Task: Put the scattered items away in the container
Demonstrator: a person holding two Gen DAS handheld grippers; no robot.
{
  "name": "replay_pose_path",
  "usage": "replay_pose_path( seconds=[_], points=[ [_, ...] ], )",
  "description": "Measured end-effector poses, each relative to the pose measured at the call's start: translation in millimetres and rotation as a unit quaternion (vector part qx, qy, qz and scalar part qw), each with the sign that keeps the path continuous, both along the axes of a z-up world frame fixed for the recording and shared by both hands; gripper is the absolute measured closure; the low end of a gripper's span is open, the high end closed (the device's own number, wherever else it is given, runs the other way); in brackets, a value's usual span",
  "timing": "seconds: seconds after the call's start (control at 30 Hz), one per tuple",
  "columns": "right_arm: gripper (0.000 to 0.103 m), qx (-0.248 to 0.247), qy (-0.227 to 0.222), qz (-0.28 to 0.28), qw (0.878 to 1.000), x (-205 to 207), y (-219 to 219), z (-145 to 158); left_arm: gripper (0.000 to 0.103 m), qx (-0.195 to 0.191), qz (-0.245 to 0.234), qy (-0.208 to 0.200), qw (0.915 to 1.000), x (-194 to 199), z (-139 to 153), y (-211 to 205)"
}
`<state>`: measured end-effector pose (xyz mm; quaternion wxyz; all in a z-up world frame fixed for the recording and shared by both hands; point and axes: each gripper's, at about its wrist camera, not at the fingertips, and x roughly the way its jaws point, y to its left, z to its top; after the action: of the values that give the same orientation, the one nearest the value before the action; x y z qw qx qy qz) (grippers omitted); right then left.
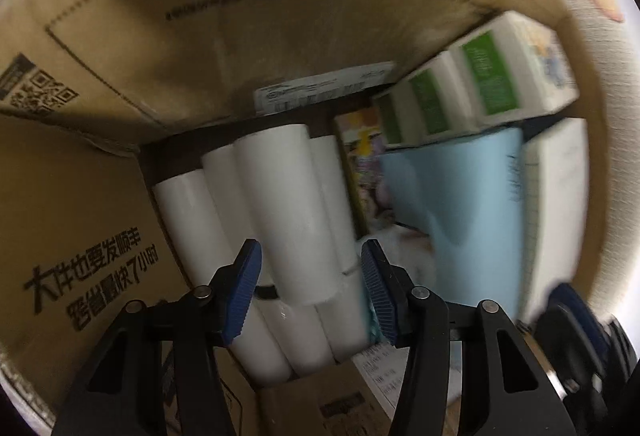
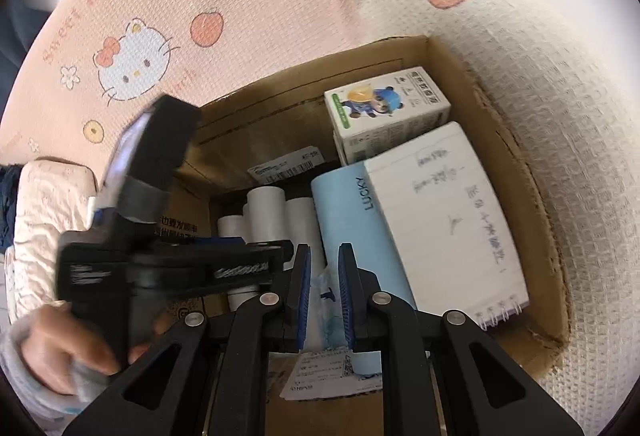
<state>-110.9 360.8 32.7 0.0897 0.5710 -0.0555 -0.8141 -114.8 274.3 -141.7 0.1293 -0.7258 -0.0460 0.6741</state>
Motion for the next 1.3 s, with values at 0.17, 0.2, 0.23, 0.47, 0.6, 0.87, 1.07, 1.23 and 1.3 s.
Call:
replay_pose_path(
  seconds=[0.17,0.2,0.23,0.47,0.6,0.87,1.07,1.23,1.3],
  points=[
    [0.091,0.014,-0.006,-0.003,1.0,8.1,11.5,0.6,0.058,0.003,0.029,-0.001,0.9996,-3.6,-7.7,-4.4],
    [0.091,0.018,-0.006,-0.002,1.0,9.9,13.7,0.5,0.058,0.007,0.028,0.001,0.9996,-4.1,-7.5,-4.3],
    [0.091,0.022,-0.007,0.0,1.0,10.4,15.1,-0.4,0.058,0.01,0.029,0.002,0.9995,-4.5,-7.0,-4.8],
    [0.091,0.022,-0.018,0.0,1.0,7.1,19.0,-11.4,0.059,0.098,0.034,0.016,0.9945,-7.0,2.1,-7.7],
    [0.091,0.023,-0.029,0.015,0.999,5.6,12.8,-18.5,0.061,0.12,-0.001,0.049,0.9916,-8.1,4.7,1.4],
    [0.091,0.049,-0.042,0.032,0.997,8.1,2.6,-25.0,0.062,0.13,0.016,0.0,0.9914,-14.1,-8.3,-8.0],
    [0.091,0.026,-0.065,0.022,0.997,1.8,3.4,-32.9,0.065,0.105,0.03,0.035,0.9934,-9.8,23.3,-23.7],
    [0.091,0.015,-0.078,0.025,0.997,-5.1,-9.8,-40.4,0.089,0.136,0.019,0.054,0.9891,-11.7,48.4,-42.1],
    [0.091,0.005,-0.079,0.028,0.996,-7.6,-18.7,-43.8,0.09,0.144,0.007,0.065,0.9874,-12.4,54.7,-48.8]
  ],
)
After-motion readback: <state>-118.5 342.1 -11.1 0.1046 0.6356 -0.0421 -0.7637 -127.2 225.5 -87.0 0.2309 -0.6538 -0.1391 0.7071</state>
